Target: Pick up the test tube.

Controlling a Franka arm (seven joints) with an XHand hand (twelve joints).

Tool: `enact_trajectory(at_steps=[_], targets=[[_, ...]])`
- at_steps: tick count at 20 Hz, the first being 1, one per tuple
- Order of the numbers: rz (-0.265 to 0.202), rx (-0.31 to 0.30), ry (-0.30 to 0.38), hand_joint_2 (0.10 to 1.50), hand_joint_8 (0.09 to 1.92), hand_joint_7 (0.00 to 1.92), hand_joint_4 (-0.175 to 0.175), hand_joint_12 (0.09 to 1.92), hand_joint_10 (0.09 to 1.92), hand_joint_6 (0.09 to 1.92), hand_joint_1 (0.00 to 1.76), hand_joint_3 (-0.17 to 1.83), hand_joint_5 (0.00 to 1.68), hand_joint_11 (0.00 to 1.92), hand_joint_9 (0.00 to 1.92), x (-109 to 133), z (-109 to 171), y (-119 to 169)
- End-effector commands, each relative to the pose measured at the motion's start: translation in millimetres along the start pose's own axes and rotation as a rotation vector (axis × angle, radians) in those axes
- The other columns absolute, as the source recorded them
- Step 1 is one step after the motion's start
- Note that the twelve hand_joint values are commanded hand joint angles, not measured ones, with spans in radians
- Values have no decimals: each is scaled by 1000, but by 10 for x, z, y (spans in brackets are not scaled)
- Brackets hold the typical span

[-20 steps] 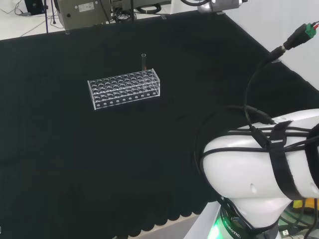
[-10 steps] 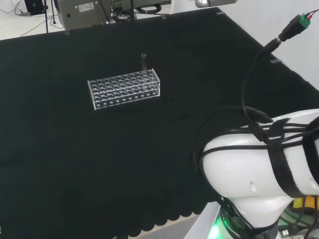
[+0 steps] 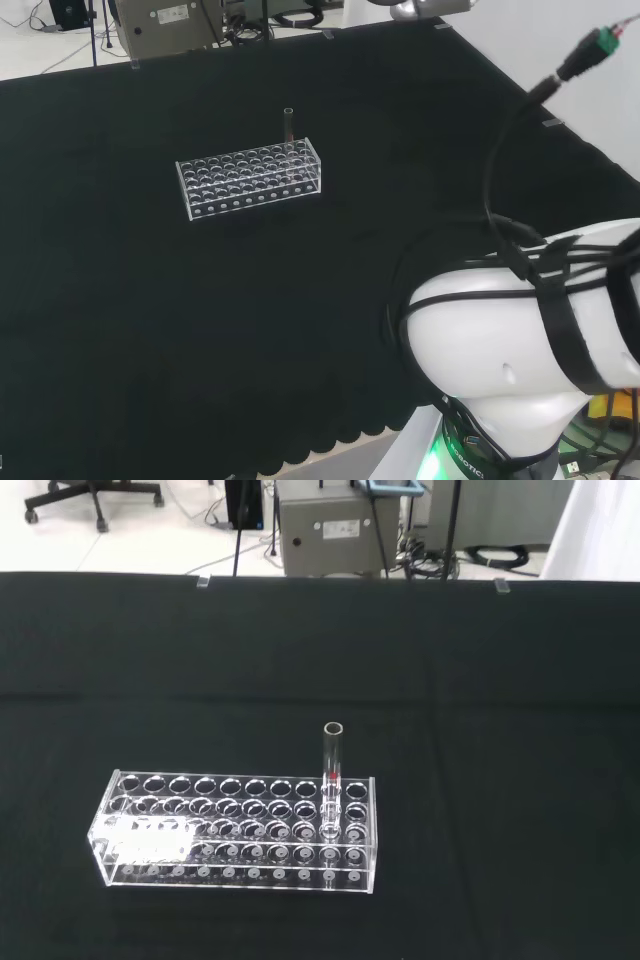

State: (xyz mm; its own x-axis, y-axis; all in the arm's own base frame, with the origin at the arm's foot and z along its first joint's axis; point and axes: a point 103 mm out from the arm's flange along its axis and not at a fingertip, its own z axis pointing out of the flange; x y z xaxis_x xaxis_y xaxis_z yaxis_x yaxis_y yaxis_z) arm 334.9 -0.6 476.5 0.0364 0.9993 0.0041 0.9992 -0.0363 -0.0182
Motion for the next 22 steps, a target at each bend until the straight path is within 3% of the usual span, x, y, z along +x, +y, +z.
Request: enact_trajectory(at_steps=[1, 11, 22], targets=[[-54, 77, 9, 865, 870, 163, -74, 1603, 975, 87, 646, 186, 305, 136, 168, 13, 217, 691], [-61, 161, 25, 877, 880, 225, -75, 1598, 973, 87, 640, 200, 336, 146, 199, -32, 433, 1313], [-41, 293, 56, 857, 874, 387, -92, 1559, 924, 87, 721, 236, 402, 242, 342, -124, 1021, 1996]])
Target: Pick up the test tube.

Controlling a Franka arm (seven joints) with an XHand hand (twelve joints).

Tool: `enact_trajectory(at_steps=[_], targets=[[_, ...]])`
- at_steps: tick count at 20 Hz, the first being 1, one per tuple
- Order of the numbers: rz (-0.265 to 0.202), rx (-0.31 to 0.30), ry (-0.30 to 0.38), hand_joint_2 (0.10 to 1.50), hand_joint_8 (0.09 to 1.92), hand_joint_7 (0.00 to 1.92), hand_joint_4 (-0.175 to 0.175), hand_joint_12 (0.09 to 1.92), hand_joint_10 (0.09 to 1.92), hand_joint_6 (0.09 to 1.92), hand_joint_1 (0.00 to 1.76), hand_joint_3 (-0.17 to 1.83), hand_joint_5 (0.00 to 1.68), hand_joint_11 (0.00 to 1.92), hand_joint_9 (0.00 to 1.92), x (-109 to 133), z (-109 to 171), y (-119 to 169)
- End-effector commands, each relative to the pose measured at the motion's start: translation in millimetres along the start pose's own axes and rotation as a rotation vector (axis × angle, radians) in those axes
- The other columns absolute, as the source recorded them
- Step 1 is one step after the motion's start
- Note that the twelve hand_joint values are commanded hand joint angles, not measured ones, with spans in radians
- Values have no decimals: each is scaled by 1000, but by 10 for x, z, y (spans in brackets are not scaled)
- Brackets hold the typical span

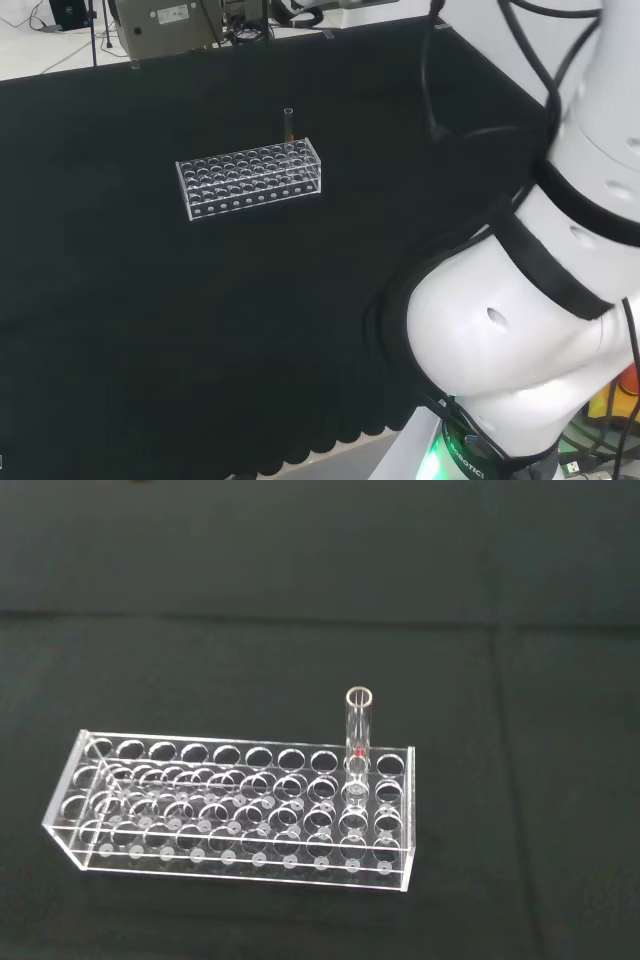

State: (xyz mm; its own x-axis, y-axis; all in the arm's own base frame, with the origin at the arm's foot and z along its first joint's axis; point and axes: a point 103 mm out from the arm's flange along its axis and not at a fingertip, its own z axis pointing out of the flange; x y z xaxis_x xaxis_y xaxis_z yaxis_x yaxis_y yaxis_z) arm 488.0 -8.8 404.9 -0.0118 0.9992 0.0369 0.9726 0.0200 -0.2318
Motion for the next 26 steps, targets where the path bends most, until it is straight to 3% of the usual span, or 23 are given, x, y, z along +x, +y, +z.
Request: enact_trajectory(at_steps=[1, 13, 26], targets=[[12, 89, 35, 855, 872, 401, -93, 1556, 920, 87, 726, 240, 406, 249, 353, -146, 272, 573], [-1, 207, 5, 836, 862, 467, -100, 1537, 893, 87, 770, 269, 435, 289, 425, -173, 768, 1113], [2, 306, -18, 827, 866, 485, -101, 1531, 886, 87, 787, 287, 438, 293, 438, -238, 1227, 1310]])
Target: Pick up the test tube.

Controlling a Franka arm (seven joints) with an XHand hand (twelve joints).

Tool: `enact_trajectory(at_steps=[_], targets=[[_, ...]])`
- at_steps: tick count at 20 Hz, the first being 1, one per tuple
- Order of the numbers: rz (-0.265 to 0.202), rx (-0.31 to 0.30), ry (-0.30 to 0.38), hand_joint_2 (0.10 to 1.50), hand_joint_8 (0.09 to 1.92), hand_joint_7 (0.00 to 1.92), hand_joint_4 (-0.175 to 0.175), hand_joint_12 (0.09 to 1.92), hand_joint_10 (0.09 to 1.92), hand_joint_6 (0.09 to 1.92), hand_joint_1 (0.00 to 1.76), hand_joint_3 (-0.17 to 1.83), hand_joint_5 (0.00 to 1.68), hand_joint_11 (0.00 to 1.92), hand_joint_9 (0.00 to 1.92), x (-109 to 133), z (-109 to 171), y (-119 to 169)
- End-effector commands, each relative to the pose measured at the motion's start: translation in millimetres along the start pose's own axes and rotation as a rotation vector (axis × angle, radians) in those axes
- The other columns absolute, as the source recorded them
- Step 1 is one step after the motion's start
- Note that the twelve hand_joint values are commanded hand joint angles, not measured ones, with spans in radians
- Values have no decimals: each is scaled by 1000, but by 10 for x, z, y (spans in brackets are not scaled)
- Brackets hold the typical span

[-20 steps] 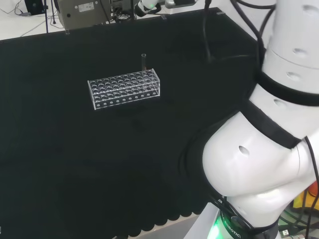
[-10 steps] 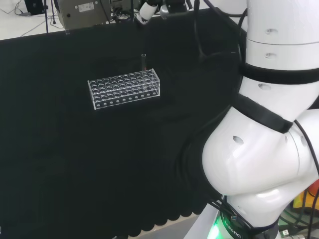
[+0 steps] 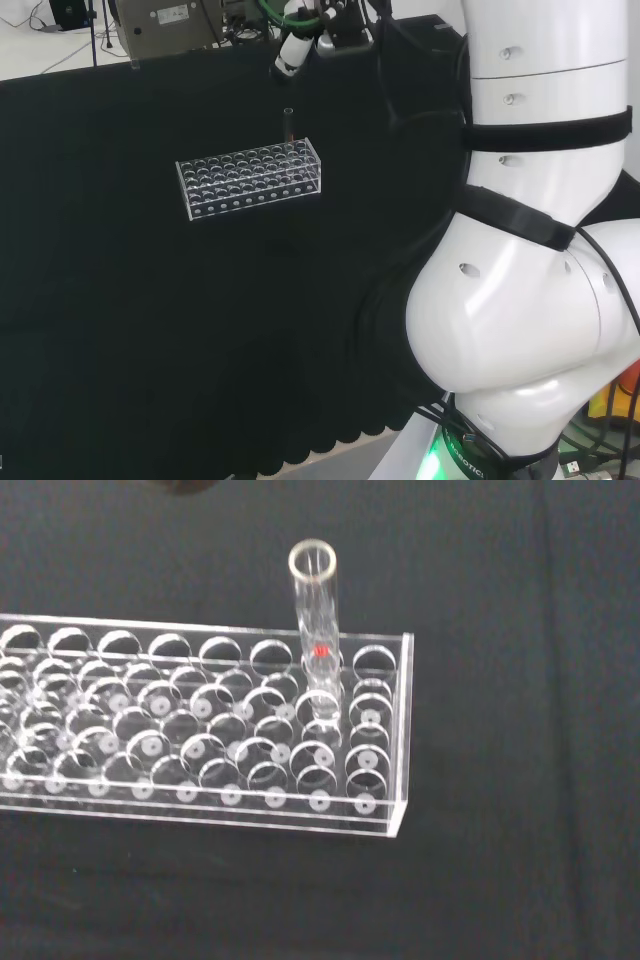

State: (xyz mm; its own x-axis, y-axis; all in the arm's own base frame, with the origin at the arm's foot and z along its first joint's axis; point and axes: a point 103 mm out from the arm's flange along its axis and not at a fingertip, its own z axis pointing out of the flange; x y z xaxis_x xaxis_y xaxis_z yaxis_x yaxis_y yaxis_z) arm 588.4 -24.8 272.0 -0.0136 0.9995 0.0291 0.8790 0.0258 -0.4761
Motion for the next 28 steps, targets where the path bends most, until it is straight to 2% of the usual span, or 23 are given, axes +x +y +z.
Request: enact_trajectory(at_steps=[1, 12, 21, 24, 28], targets=[[1, 51, -11, 826, 867, 488, -102, 1531, 886, 87, 788, 288, 439, 294, 441, -13, 193, 85], [-8, 106, -12, 814, 876, 533, -107, 1524, 877, 99, 803, 310, 452, 303, 471, 48, 478, 244], [1, 113, -15, 782, 885, 621, -120, 1510, 855, 142, 857, 346, 484, 328, 526, 61, 562, 287], [-1, 100, -19, 741, 874, 665, -127, 1491, 827, 232, 899, 413, 481, 359, 566, 102, 633, 324], [-6, 71, -20, 679, 860, 741, -138, 1466, 800, 490, 963, 510, 488, 409, 636, 156, 697, 365]])
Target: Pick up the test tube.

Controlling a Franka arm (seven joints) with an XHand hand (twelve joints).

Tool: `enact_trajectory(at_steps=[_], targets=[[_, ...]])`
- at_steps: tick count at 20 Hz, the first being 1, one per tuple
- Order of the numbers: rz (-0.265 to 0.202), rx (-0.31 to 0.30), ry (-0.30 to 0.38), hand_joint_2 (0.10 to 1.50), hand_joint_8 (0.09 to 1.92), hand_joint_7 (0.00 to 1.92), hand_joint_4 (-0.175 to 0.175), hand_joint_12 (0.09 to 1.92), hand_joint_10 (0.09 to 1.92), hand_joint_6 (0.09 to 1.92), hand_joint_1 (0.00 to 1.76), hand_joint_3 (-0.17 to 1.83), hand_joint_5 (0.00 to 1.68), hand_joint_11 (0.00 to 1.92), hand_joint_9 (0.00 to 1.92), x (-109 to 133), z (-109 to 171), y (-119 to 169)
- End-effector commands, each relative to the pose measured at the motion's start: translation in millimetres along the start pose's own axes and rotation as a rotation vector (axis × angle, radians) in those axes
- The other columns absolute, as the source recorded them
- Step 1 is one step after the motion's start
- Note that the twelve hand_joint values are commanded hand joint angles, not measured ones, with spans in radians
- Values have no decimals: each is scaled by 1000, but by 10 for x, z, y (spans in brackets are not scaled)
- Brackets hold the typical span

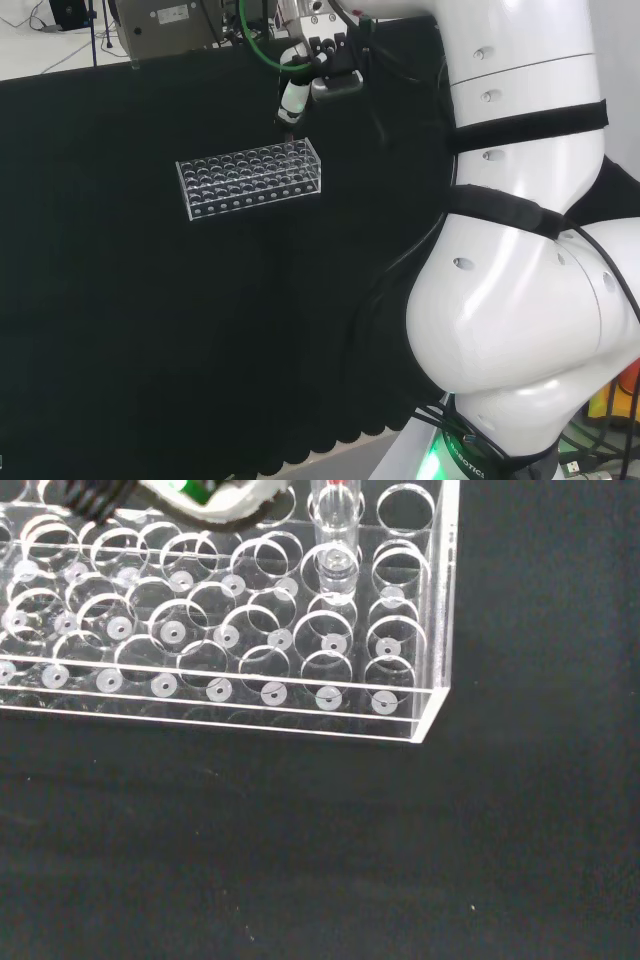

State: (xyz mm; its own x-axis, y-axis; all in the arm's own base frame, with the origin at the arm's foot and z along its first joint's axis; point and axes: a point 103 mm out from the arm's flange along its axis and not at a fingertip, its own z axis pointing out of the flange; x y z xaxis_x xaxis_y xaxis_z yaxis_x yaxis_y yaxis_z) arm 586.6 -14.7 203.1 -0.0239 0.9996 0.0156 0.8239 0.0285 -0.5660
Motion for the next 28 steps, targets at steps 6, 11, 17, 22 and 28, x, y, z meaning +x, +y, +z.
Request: enact_trajectory(at_steps=[6, 11, 17, 22, 28], targets=[[-9, -56, -6, 632, 847, 854, -154, 1426, 763, 679, 1035, 584, 578, 498, 736, 112, 77, 106], [-9, -74, -16, 609, 834, 940, -166, 1405, 729, 720, 1066, 627, 666, 542, 806, 156, 53, 147], [0, -106, -38, 596, 709, 1194, -175, 1352, 645, 659, 1113, 668, 904, 631, 964, 164, 34, 173], [12, -146, -68, 797, 535, 1372, -172, 1297, 556, 578, 1223, 375, 1206, 721, 1136, 185, 1, 201], [13, -199, -101, 751, 627, 1386, -175, 1192, 174, 493, 1400, 418, 1298, 863, 1378, 239, -114, 241]])
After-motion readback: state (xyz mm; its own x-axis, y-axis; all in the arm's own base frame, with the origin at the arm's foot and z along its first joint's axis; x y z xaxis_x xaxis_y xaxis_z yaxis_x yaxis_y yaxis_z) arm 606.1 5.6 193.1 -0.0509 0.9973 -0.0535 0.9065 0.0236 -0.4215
